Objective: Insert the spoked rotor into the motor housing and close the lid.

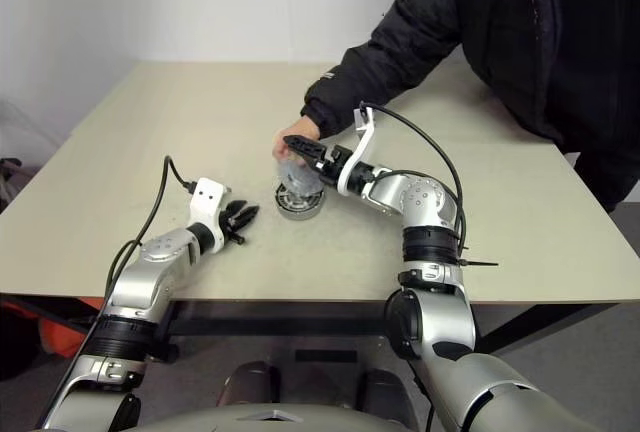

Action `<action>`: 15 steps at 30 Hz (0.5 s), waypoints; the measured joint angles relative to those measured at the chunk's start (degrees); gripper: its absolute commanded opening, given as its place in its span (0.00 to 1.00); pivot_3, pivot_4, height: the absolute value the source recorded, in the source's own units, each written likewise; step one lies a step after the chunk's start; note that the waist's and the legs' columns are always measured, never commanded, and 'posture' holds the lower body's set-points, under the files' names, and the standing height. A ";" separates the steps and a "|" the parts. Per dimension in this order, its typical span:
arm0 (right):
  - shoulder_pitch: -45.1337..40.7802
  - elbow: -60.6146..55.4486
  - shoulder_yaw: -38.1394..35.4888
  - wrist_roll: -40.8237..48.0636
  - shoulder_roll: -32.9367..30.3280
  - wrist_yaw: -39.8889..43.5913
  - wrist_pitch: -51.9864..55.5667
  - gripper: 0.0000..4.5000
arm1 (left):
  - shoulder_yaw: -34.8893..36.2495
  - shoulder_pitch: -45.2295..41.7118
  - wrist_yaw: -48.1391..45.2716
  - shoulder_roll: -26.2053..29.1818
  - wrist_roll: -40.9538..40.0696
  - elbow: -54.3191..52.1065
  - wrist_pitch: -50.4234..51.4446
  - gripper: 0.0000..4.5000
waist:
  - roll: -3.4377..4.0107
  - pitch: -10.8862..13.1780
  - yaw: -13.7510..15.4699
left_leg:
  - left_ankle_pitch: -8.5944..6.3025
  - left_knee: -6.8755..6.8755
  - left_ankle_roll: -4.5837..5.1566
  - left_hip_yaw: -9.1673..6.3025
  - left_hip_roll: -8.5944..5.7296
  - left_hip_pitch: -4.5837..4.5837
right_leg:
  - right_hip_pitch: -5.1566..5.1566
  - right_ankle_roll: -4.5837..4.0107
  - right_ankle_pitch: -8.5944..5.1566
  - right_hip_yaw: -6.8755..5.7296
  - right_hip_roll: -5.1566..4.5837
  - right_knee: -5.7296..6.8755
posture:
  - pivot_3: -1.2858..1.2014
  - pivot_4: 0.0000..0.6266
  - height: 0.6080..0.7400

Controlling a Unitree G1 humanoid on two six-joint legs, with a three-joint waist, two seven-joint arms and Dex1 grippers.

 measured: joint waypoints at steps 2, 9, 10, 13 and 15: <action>0.00 0.00 -0.02 0.00 -0.26 0.10 -0.13 1.00 | 0.00 0.00 0.02 -0.05 0.00 0.01 -0.01 0.37 | 0.00 0.00 0.00 | 0.00 0.00 0.00 0.00 0.00 0.00 | 0.00 0.00 0.00 0.00 0.00 0.00 | 0.52 0.00 1.00; 0.00 -0.73 -0.03 0.03 -0.95 0.60 -0.60 1.00 | -0.01 -0.02 0.02 -0.34 0.01 0.18 -0.07 0.37 | 0.00 0.00 0.02 | 0.00 0.00 0.00 0.00 0.00 0.00 | 0.00 0.00 0.00 0.00 0.00 0.00 | 0.52 0.00 1.00; 0.00 -0.80 -0.04 0.03 -0.95 0.64 -0.66 1.00 | -0.02 -0.02 0.02 -0.35 0.01 0.18 -0.07 0.37 | 0.00 0.00 0.02 | 0.00 0.00 0.00 0.00 0.00 0.00 | 0.00 0.00 0.00 0.00 0.00 0.00 | 0.52 0.00 1.00; 0.00 -0.80 -0.04 0.03 -0.95 0.67 -0.77 1.00 | -0.02 -0.02 0.02 -0.38 0.01 0.18 -0.08 0.37 | 0.00 0.00 0.01 | 0.00 0.00 0.00 0.00 0.00 0.00 | 0.00 0.00 0.00 0.00 0.00 0.00 | 0.52 0.00 1.00; 0.00 -0.82 -0.03 0.03 -0.96 0.72 -1.15 1.00 | -0.02 -0.03 0.02 -0.40 0.01 0.19 -0.09 0.37 | 0.00 0.00 0.02 | 0.00 0.00 0.00 0.00 0.00 0.00 | 0.00 0.00 0.00 0.00 0.00 0.00 | 0.52 0.00 1.00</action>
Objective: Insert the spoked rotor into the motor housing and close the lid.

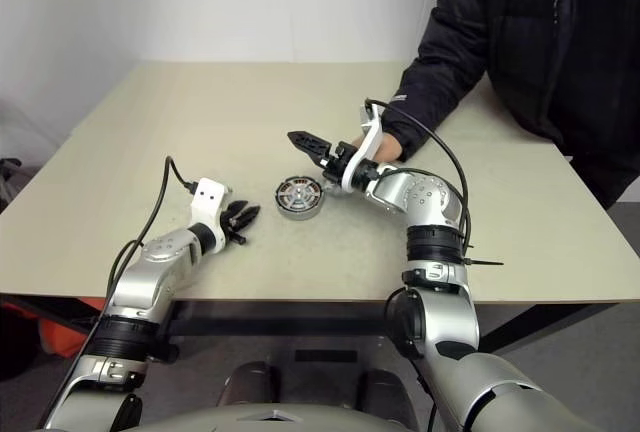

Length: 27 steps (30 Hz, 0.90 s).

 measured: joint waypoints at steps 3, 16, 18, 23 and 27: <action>0.11 -0.43 0.70 -0.24 -0.34 0.52 -0.70 1.00 | -0.01 0.00 0.00 -0.02 0.00 0.01 -0.01 0.37 | 0.00 0.00 0.01 | 0.00 0.00 0.00 0.00 0.00 0.00 | 0.00 0.00 0.00 0.00 0.00 0.00 | 0.52 0.00 1.00; 7.79 -5.72 29.63 -28.05 -15.15 12.05 -27.44 1.00 | -0.10 -0.12 -0.05 -0.19 0.11 0.42 -0.55 0.37 | -0.02 0.00 0.14 | 0.00 0.08 0.01 -0.02 -0.01 -0.06 | 0.01 0.02 0.00 -0.02 0.00 -0.01 | 0.52 0.00 1.00; 7.80 -4.29 32.05 -33.52 -17.68 12.28 -33.64 1.00 | -0.13 -0.13 -0.05 -0.22 0.11 0.43 -0.60 0.37 | -0.02 0.00 0.12 | -0.02 0.16 0.04 -0.02 -0.01 -0.10 | 0.01 0.02 0.00 -0.02 0.00 0.00 | 0.52 0.00 1.00; 8.33 -2.12 32.73 -38.02 -20.64 13.70 -40.05 1.00 | -0.15 -0.13 -0.05 -0.28 0.11 0.45 -0.61 0.37 | -0.03 0.00 0.01 | -0.08 0.21 0.15 -0.03 -0.02 -0.16 | 0.01 0.00 0.01 -0.03 0.01 0.01 | 0.52 0.00 1.00; 8.49 -0.92 30.36 -38.48 -21.31 13.06 -39.98 1.00 | -0.28 -0.13 -0.03 -0.44 0.11 0.48 -0.62 0.37 | -0.03 0.00 -0.04 | -0.16 0.25 0.28 -0.03 -0.02 -0.17 | 0.01 -0.01 0.02 -0.03 0.01 0.01 | 0.52 0.00 1.00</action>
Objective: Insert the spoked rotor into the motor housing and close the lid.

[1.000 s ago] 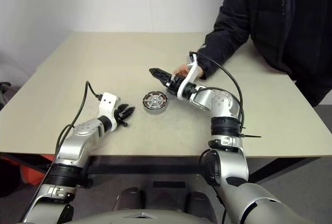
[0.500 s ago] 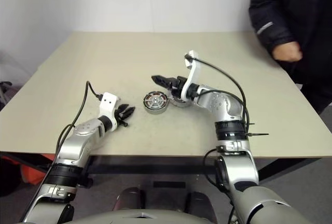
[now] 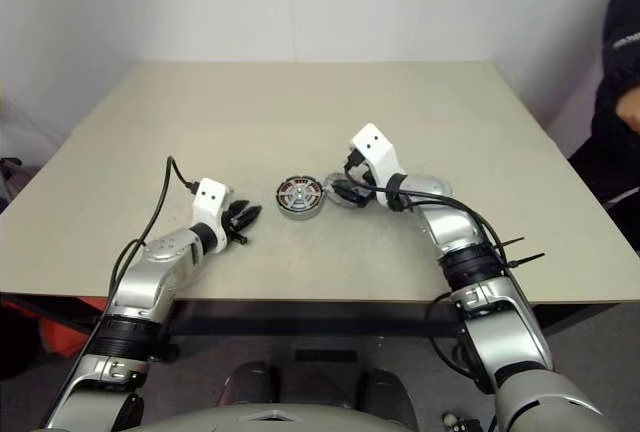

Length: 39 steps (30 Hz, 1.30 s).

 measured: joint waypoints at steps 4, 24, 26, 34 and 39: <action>-0.78 3.13 -11.31 7.67 3.55 -4.64 14.02 1.00 | -0.06 0.01 0.02 -0.19 0.01 0.03 0.00 0.37 | 0.00 0.00 -0.05 | 0.00 0.05 0.01 0.00 0.00 0.03 | 0.02 -0.02 0.01 0.00 0.00 0.06 | 0.52 0.00 1.00; -0.80 -0.76 -45.37 31.77 12.23 -25.20 60.10 1.00 | -1.04 0.12 -0.74 -0.33 0.32 0.73 0.00 0.37 | 0.04 -0.03 -0.03 | 0.16 -0.03 -0.28 0.03 0.00 0.47 | 0.24 0.29 -0.17 0.01 0.05 0.12 | 0.52 0.00 1.00; -0.79 -0.97 -45.32 31.99 13.65 -25.42 60.51 1.00 | -1.23 0.12 -0.75 -0.32 0.35 0.74 0.00 0.37 | 0.05 -0.03 0.02 | 0.17 -0.03 -0.29 0.03 0.01 0.47 | 0.24 0.29 -0.17 0.01 0.04 0.12 | 0.52 0.00 1.00; -3.34 4.61 -45.15 31.36 17.07 -26.31 53.41 1.00 | -1.25 0.18 -0.48 -0.03 0.52 0.73 0.01 0.37 | 0.05 -0.03 -0.16 | 0.18 -0.11 -0.30 0.05 0.01 0.63 | 0.30 0.31 -0.18 0.02 0.07 0.14 | 0.52 0.00 1.00; -5.63 10.26 -45.06 31.21 17.84 -26.31 48.07 1.00 | -1.18 0.59 -0.06 0.11 0.51 0.63 0.02 0.37 | 0.05 -0.03 -0.26 | 0.16 -0.11 -0.28 0.05 0.01 0.72 | 0.36 0.31 -0.18 0.02 0.07 0.14 | 0.52 0.00 1.00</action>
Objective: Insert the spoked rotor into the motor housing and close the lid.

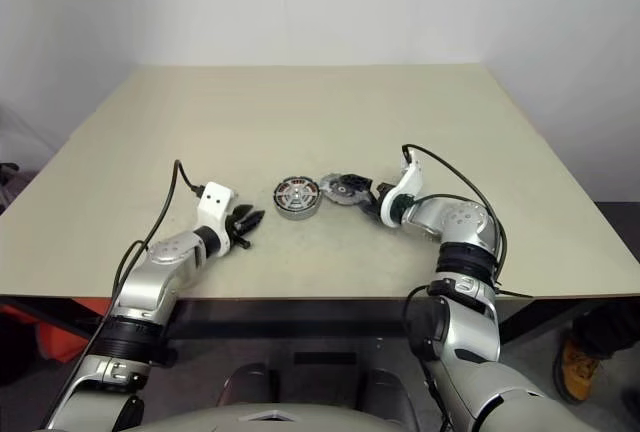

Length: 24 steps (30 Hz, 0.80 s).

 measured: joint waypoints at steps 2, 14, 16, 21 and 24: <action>-1.04 2.47 0.24 -0.21 0.21 0.15 -2.51 1.00 | 0.00 0.20 0.10 0.00 -0.01 -0.01 0.00 0.37 | 0.00 0.00 -0.02 | 0.00 0.00 0.00 0.00 0.00 0.02 | 0.01 0.00 0.00 0.00 0.00 0.00 | 0.52 0.00 1.00; -6.90 15.19 3.56 -2.02 1.41 4.14 -14.96 1.00 | 0.03 0.36 0.31 0.01 -0.04 -0.44 0.00 0.37 | 0.01 0.00 0.06 | -0.01 -0.04 0.02 0.01 0.01 -0.13 | -0.11 -0.33 0.18 0.00 0.00 0.00 | 0.52 0.00 1.00; -7.45 16.16 4.06 -2.01 1.76 5.20 -15.62 1.00 | 0.03 0.31 0.28 0.01 -0.05 -0.48 -0.01 0.37 | 0.01 0.01 0.11 | -0.01 -0.04 0.02 0.01 0.01 -0.19 | -0.13 -0.37 0.21 0.00 0.00 -0.03 | 0.52 0.00 1.00; -8.60 15.28 4.97 -1.14 2.10 8.29 -14.36 1.00 | 0.04 0.26 0.27 0.07 -0.03 -0.52 -0.06 0.37 | 0.01 0.01 0.14 | -0.02 -0.04 0.03 0.00 0.01 -0.27 | -0.17 -0.40 0.22 -0.01 -0.01 -0.06 | 0.52 0.00 1.00; -8.52 10.47 6.55 0.27 2.81 10.46 -11.07 1.00 | 0.06 0.26 0.32 0.18 -0.03 -0.60 -0.06 0.37 | 0.02 0.02 0.09 | -0.02 -0.06 0.03 0.00 0.01 -0.31 | -0.25 -0.40 0.22 -0.01 0.00 -0.06 | 0.52 0.00 1.00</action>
